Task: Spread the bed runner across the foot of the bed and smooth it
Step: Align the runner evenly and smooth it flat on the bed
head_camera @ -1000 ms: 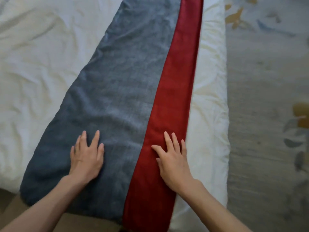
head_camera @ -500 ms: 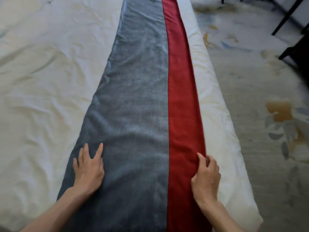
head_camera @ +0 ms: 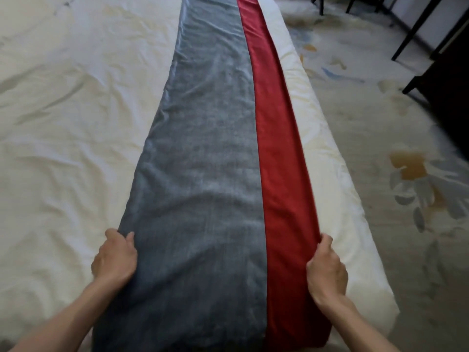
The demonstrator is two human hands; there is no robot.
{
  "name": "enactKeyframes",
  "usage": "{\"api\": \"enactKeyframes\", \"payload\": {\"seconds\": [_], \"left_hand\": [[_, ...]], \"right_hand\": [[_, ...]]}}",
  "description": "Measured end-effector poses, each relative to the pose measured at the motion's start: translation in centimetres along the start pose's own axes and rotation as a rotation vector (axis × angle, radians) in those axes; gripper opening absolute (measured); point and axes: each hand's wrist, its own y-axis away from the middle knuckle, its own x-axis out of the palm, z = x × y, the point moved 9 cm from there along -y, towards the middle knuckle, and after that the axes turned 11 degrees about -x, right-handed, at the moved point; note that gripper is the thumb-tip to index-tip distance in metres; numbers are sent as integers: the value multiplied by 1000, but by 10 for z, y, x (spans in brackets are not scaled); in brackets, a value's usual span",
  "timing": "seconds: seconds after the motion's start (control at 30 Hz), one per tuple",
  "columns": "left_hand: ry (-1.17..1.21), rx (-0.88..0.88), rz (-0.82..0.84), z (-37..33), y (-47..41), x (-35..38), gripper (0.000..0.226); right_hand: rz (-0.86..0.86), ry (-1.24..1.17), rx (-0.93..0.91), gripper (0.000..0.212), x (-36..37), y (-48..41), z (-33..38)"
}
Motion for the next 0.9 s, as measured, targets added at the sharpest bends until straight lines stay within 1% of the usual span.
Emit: {"api": "enactKeyframes", "payload": {"seconds": [0.13,0.23,0.37,0.5,0.6,0.63,0.7,0.77,0.83,0.9], "left_hand": [[-63,69,-42,6,7,3,28],[-84,86,-66,15,14,4,30],[-108,89,-84,33,25,5,31],[-131,33,-65,45,32,6,32],[-109,43,-120,39,33,-3,35],[-108,77,-153,33,34,-7,43],[-151,226,-203,13,41,-9,64],[-223,402,-175,-10,51,4,74],[-330,537,-70,-22,60,32,75],[-357,590,-10,-21,63,52,69]], "right_hand": [[39,53,-20,43,-1,4,-2],[29,59,-52,45,-3,16,-7],[47,90,-32,45,-3,35,-17],[89,97,-7,43,-1,48,-21],[92,123,-2,45,-3,45,-21],[77,124,3,46,-5,43,-20],[30,132,-6,50,-10,40,-11],[-5,138,-119,56,-11,33,11],[78,140,-296,63,4,31,37],[212,193,-461,65,27,34,53]]}}
